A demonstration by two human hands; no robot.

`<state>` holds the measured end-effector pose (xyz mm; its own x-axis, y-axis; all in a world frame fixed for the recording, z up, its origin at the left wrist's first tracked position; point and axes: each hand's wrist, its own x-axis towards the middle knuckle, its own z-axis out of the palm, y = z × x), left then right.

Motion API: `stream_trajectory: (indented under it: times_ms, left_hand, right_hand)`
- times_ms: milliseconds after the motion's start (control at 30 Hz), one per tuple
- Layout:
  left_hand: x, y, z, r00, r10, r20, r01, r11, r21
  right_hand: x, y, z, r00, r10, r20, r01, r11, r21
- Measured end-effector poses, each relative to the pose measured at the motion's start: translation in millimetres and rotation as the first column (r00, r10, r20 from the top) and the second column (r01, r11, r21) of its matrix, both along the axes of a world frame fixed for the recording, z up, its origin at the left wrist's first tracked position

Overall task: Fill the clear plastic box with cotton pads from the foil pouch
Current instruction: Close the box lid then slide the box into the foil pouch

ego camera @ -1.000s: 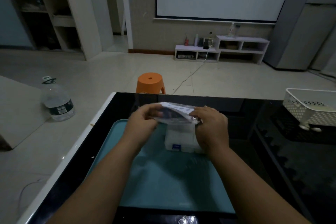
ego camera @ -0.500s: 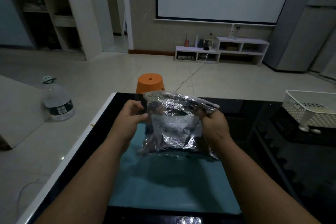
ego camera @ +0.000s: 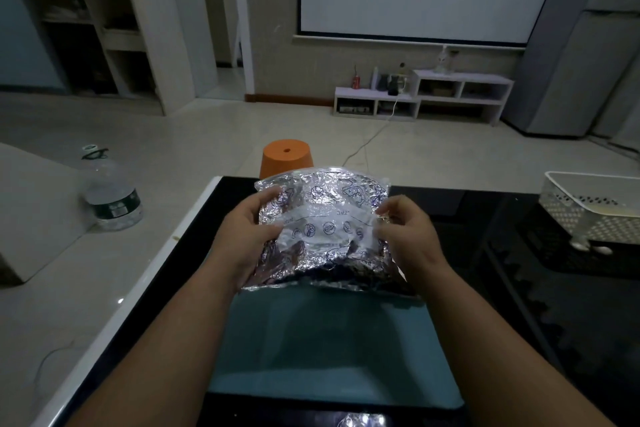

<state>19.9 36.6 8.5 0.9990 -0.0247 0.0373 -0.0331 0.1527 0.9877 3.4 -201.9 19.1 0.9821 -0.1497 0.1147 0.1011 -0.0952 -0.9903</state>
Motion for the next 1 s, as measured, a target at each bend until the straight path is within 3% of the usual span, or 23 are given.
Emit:
stream_trajectory:
  times_ms: [300,433,533,633,800,1000]
  left_hand:
    - [0,3,3,0.999,-0.045,0.013,0.045,0.999,0.027]
    - [-3,5,1,0.989,-0.122,-0.081,0.132,0.984,0.124]
    - [-4,3,1,0.996,-0.087,-0.037,0.089,0.993,0.083]
    - [-1,3,2,1.000,-0.009,0.013,0.008,1.000,0.024]
    - [1,8,2,0.998,0.057,0.022,-0.057,0.998,0.012]
    - [-4,7,5,0.991,-0.110,-0.074,0.112,0.994,0.019]
  right_hand:
    - [-3,-2,6,0.999,0.001,-0.052,0.000,1.000,0.013]
    - [-1,-6,6,1.000,-0.012,-0.002,0.012,0.999,0.040]
    - [1,-6,4,0.999,0.042,0.014,-0.043,0.990,0.134]
    - [3,-9,3,0.989,0.121,-0.080,-0.101,0.970,0.220]
    - [0,-8,2,0.951,0.228,-0.211,-0.219,0.973,0.068]
    - [1,-5,5,0.971,0.177,-0.161,-0.166,0.983,0.076]
